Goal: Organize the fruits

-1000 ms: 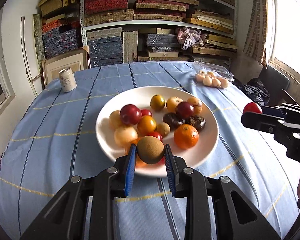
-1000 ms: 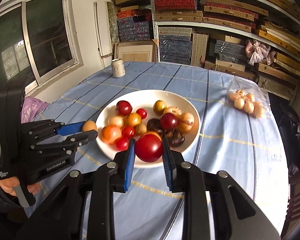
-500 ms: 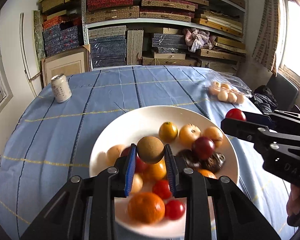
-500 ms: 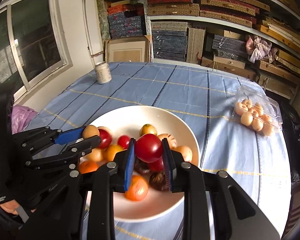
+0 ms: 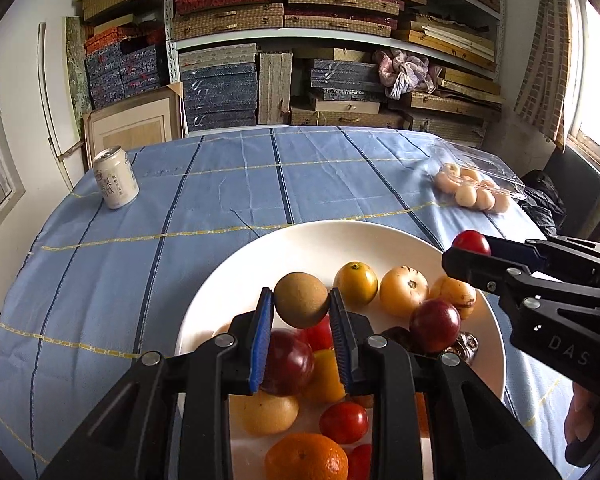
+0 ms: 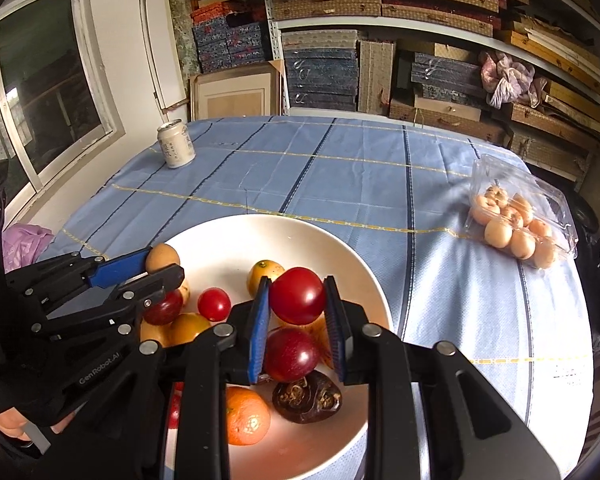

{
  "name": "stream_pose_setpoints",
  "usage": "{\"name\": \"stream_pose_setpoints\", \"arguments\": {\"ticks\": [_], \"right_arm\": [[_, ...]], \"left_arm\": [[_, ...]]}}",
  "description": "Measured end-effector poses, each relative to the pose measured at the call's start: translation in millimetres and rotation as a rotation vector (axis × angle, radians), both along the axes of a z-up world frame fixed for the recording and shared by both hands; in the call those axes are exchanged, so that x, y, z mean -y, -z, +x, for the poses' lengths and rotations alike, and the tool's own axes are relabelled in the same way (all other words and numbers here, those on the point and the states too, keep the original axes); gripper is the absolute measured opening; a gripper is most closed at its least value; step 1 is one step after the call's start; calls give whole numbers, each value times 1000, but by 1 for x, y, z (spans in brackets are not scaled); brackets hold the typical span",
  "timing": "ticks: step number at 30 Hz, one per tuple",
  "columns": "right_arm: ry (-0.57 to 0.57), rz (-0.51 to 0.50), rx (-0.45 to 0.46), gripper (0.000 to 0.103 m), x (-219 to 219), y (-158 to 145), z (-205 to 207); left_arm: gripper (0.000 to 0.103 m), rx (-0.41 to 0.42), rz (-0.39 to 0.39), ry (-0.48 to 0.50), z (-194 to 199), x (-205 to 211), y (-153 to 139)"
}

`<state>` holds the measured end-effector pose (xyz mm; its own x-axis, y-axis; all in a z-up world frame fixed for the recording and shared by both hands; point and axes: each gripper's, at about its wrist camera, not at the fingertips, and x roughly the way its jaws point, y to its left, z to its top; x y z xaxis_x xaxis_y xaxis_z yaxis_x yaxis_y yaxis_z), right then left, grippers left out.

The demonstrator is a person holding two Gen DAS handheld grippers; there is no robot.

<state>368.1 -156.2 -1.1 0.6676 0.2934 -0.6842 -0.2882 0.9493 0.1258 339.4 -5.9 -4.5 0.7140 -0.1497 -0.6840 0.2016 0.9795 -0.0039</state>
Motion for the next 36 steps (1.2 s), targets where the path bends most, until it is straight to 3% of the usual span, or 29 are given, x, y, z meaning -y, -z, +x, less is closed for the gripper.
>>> {"name": "stream_pose_setpoints", "arguments": {"ticks": [1, 2, 3, 5, 10, 13, 16, 20, 25, 32, 36], "right_arm": [[1, 0, -5, 34, 0, 1, 2], [8, -2, -2, 42, 0, 1, 3], [25, -2, 17, 52, 1, -2, 0], [32, 21, 23, 54, 5, -5, -2], [28, 45, 35, 54, 15, -16, -22], [24, 60, 45, 57, 22, -22, -49], [36, 68, 76, 79, 28, -27, -90], [45, 92, 87, 99, 34, -28, -149], [92, 137, 65, 99, 36, -20, -224], [134, 102, 132, 99, 34, -20, -322], [151, 82, 162, 99, 35, -24, -362]], "left_arm": [[35, 1, 2, 1, 1, 1, 0], [58, 2, 10, -5, 2, 1, 0], [73, 21, 19, -32, 1, -1, -2], [78, 51, 12, -58, -2, -6, -7], [78, 55, -17, -88, -15, -23, -20], [86, 77, -1, -100, -36, -31, -25], [93, 96, -9, -106, -67, -41, -30], [99, 94, -15, -103, -117, -48, -32], [99, 67, -19, -121, -188, -52, -28], [99, 123, 17, -99, -288, -41, -33], [99, 133, -29, -98, -324, -39, -37]]}}
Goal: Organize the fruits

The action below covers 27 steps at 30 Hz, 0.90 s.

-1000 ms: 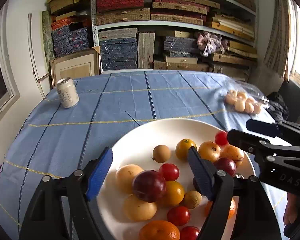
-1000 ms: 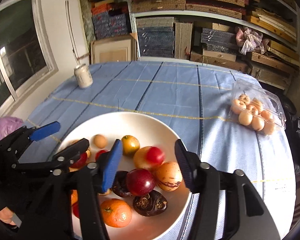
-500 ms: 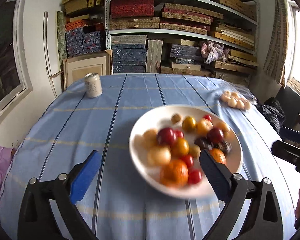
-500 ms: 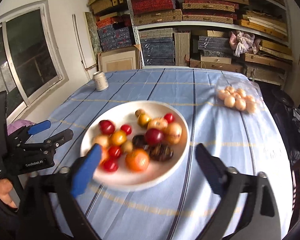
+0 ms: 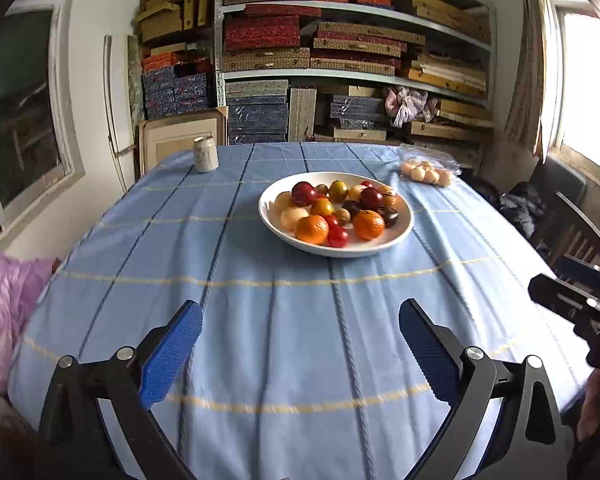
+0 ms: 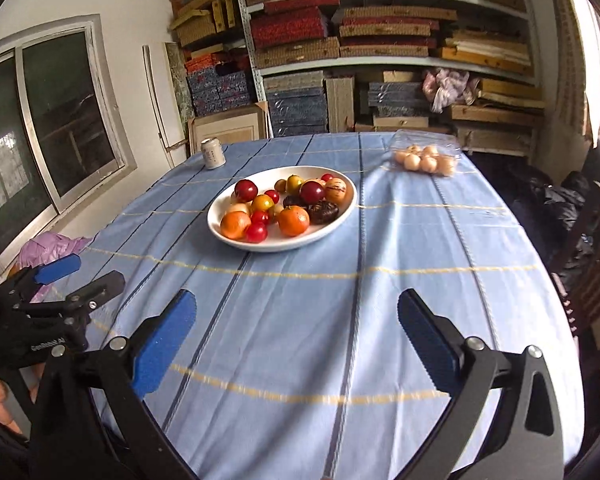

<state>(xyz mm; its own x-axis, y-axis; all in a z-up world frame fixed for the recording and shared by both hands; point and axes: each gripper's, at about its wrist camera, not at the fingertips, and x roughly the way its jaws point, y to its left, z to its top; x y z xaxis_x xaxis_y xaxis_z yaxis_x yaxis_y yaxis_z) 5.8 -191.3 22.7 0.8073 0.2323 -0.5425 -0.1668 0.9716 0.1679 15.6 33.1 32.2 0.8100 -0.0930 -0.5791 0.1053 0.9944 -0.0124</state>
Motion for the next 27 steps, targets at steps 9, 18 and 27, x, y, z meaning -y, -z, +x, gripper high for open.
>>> {"name": "stream_pose_setpoints", "arguments": {"ticks": [9, 18, 27], "right_arm": [[17, -29, 34, 99, -2, -2, -50], [26, -50, 56, 99, -7, -9, -51], [29, -67, 44, 99, -7, -6, -47]], "left_arm": [[99, 35, 62, -35, -35, 9, -3], [99, 48, 61, -38, -40, 10, -6], [99, 32, 52, -60, -34, 4, -5]]}}
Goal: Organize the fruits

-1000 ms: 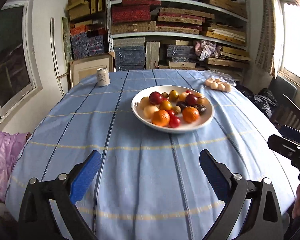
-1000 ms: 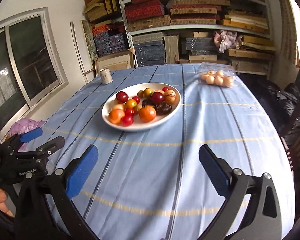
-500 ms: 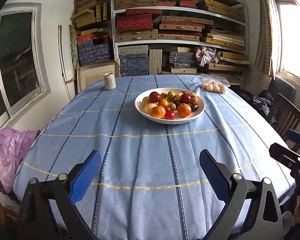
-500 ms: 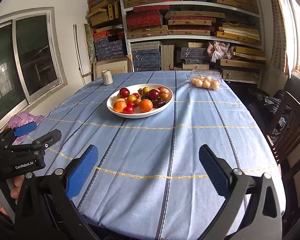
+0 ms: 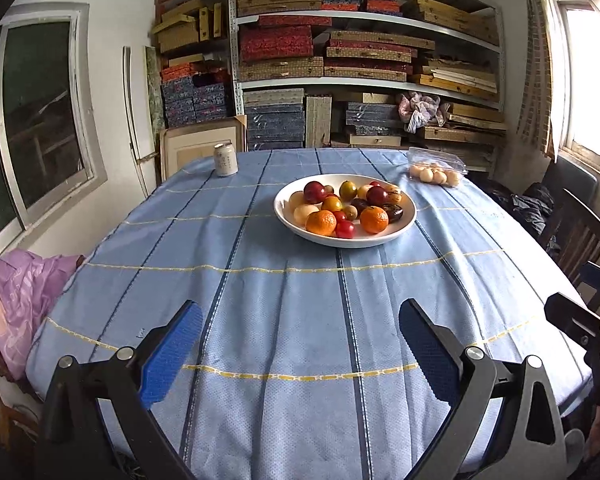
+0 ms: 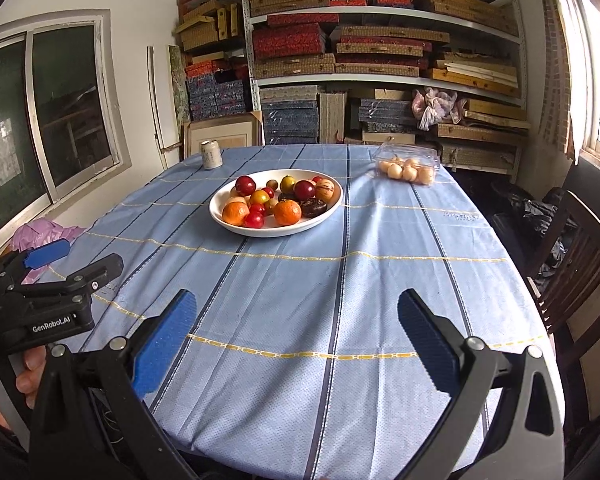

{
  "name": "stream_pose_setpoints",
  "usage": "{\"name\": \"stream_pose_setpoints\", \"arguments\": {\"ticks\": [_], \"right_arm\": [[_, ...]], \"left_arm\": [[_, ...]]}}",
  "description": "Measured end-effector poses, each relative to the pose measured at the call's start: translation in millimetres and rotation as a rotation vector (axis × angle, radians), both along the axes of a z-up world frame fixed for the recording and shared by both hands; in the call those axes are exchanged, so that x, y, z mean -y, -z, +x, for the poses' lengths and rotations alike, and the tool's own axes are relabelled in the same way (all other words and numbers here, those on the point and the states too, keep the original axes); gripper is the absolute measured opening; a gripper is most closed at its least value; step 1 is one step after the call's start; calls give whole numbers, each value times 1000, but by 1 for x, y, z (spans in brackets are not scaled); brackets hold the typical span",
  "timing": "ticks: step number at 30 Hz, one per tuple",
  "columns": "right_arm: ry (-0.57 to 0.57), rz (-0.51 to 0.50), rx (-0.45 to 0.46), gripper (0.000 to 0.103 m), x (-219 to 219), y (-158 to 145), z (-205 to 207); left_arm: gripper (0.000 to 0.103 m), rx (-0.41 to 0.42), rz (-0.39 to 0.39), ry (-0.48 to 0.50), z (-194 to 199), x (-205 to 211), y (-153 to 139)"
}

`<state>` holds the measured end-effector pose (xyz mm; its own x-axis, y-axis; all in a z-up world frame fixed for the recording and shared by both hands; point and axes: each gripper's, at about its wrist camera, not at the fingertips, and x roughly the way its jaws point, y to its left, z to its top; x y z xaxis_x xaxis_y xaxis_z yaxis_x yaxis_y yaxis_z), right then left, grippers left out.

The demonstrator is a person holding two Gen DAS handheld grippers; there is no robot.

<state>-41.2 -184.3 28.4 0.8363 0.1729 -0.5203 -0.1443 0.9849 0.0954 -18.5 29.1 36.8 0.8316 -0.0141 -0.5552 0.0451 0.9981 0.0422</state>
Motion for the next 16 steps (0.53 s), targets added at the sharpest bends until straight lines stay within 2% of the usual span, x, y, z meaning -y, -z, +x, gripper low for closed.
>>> {"name": "stream_pose_setpoints", "arguments": {"ticks": [6, 9, 16], "right_arm": [[3, 0, -5, 99, 2, 2, 3], [4, 0, -3, 99, 3, 3, 3], [3, 6, -9, 99, 4, 3, 4]], "left_arm": [[99, 38, 12, -35, 0, -4, -2], [99, 15, 16, -1, 2, 0, 0], [99, 2, 25, -18, 6, 1, 3]]}}
